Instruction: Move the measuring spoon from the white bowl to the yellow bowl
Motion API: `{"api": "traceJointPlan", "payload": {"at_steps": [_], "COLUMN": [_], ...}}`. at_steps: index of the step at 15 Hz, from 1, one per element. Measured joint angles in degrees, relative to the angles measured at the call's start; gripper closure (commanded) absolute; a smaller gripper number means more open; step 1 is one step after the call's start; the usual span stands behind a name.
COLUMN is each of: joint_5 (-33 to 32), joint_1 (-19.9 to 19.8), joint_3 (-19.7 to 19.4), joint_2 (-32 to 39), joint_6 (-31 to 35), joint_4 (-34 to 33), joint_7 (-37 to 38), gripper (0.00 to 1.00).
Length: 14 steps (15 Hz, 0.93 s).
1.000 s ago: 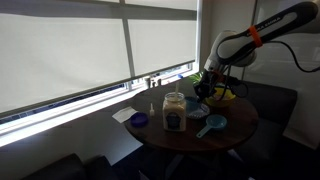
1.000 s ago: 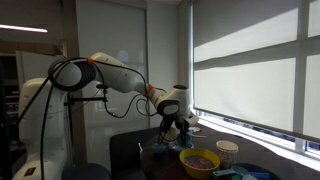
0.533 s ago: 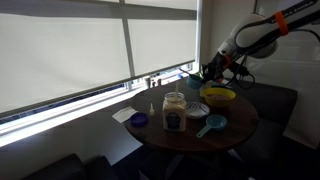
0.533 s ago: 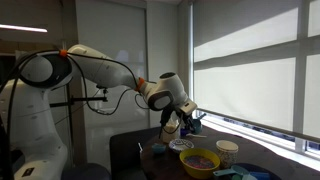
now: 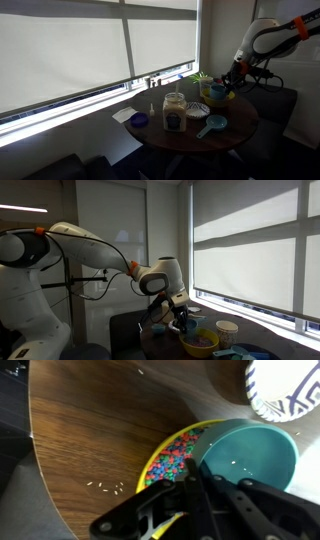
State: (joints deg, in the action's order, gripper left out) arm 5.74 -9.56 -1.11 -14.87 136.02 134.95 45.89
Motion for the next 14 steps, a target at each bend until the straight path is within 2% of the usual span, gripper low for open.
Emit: {"api": "traceJointPlan", "payload": {"at_steps": [3, 4, 5, 9, 14], "joint_5": [-2.54, -3.26, -3.96, -5.72, -13.08], "joint_1": [-2.18, -2.79, -3.28, -3.81, -3.74], "joint_3": [0.03, 0.04, 0.05, 0.13, 2.68], "joint_2": [-1.67, -2.03, -2.18, -1.88, -3.28], "joint_6": [-0.63, -0.63, -0.66, 0.49, 9.34], "joint_4": [2.23, 2.74, 3.06, 3.13, 3.23], "joint_7": [7.49, 9.76, 11.66, 16.11, 19.39], "gripper": [0.99, 0.71, 0.7, 0.43, 0.08]}}
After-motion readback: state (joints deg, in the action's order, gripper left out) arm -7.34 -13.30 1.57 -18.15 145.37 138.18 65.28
